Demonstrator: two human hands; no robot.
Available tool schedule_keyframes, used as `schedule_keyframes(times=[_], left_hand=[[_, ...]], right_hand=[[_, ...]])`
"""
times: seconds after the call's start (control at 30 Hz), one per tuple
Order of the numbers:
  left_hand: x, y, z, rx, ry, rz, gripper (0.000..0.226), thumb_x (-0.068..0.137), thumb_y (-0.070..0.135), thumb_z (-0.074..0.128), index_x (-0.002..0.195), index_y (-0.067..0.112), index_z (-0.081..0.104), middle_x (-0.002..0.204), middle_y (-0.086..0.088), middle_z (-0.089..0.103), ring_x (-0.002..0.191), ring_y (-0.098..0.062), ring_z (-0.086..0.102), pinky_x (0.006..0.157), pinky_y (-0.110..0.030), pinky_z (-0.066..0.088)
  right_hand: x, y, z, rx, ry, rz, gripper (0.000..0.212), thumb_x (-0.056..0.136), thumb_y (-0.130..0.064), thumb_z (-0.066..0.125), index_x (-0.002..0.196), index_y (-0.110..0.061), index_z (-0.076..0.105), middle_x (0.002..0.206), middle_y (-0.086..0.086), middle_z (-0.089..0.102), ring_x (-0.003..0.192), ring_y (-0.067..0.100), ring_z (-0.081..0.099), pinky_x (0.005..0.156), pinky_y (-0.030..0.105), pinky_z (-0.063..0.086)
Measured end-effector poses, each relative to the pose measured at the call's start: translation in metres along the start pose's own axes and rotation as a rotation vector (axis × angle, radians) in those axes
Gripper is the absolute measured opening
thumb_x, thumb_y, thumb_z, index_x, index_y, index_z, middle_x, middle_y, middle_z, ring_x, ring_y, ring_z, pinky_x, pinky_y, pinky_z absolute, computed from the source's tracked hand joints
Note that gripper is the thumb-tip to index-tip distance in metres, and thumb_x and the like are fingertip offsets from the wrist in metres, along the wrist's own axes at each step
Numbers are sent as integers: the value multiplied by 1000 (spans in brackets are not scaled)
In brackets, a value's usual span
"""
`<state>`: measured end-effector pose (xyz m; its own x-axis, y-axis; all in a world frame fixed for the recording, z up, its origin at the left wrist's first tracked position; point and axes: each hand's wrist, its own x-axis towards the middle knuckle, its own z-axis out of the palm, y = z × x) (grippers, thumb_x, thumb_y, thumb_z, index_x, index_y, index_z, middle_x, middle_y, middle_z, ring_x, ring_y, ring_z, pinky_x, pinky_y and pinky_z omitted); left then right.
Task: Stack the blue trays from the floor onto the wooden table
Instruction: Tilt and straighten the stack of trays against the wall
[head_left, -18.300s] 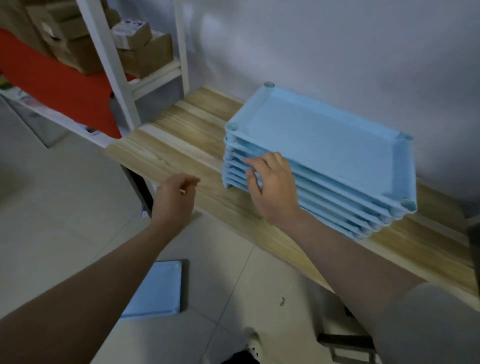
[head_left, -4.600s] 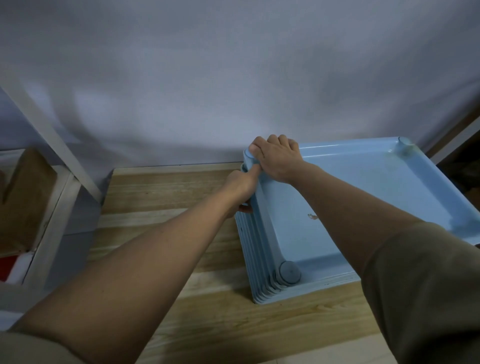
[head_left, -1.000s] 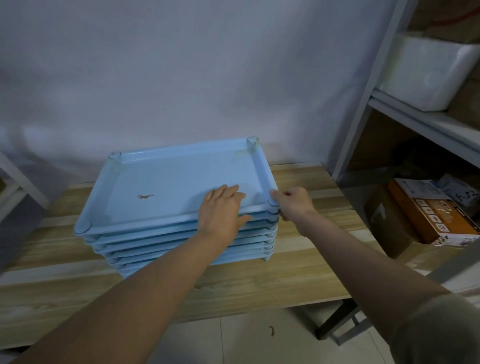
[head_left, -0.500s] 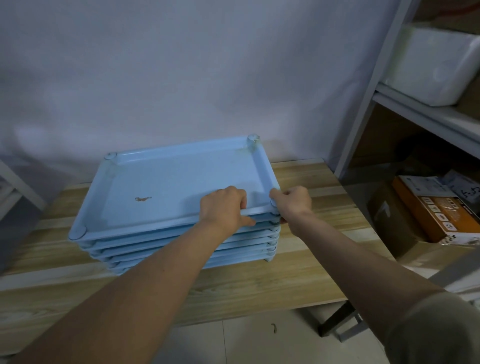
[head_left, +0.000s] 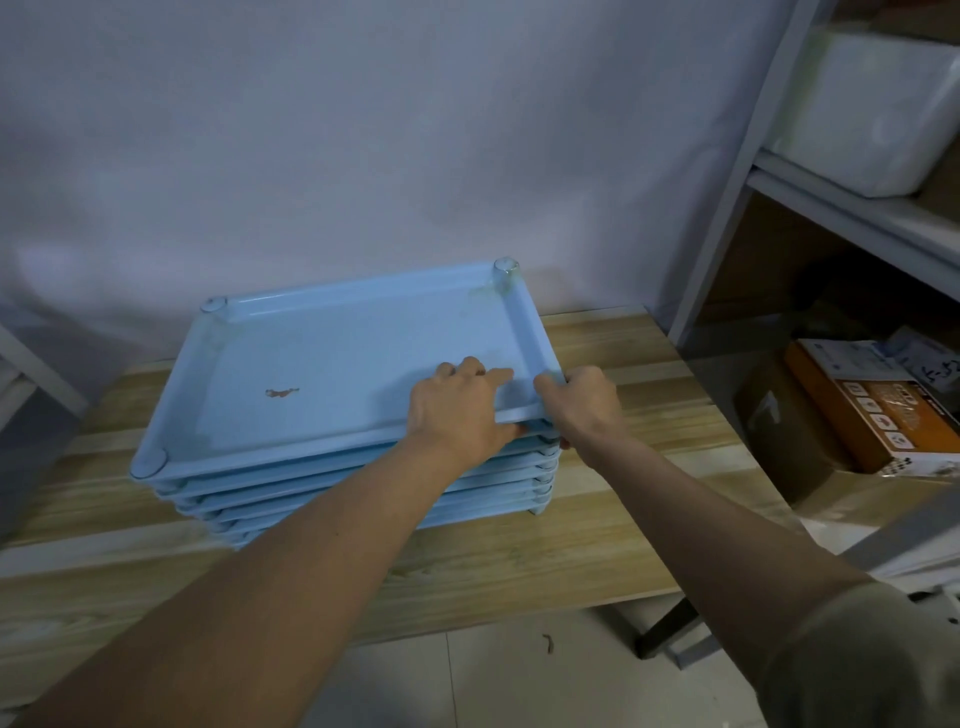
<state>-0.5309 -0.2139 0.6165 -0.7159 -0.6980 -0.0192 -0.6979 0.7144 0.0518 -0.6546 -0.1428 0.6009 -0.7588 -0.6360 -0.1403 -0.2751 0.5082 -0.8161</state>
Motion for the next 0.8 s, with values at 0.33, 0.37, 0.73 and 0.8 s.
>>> schedule_keyframes(times=[0.33,0.37,0.73,0.8], left_hand=[[2,-1,5,-120,-83,-42,73,79,72,53,144,47,32,159,10,18,147,-20,13,115,-45,20],[2,0,4,-102,-68,-39,74,79,71,53,145,47,30,159,9,18,147,-21,13,115,-47,21],[1,1,-7,-9,-64,10,75,83,68,52,148,44,24,159,8,19,145,-24,20,113,-44,28],[2,0,-5,-23,-65,14,76,83,68,52,149,43,23,159,7,17,146,-25,16,115,-46,24]], right_hand=[[6,-2,3,14,49,1,35,77,-33,58,66,0,61,63,11,61,55,29,60,51,43,58],[9,-6,1,29,51,-1,34,76,-32,59,68,1,63,65,12,64,57,30,63,49,43,57],[8,-3,-14,161,-17,-6,31,79,-30,63,56,-11,56,53,2,49,50,22,43,51,32,35],[8,-2,-16,181,-34,-15,31,81,-34,64,62,-10,60,57,2,50,54,20,44,54,32,36]])
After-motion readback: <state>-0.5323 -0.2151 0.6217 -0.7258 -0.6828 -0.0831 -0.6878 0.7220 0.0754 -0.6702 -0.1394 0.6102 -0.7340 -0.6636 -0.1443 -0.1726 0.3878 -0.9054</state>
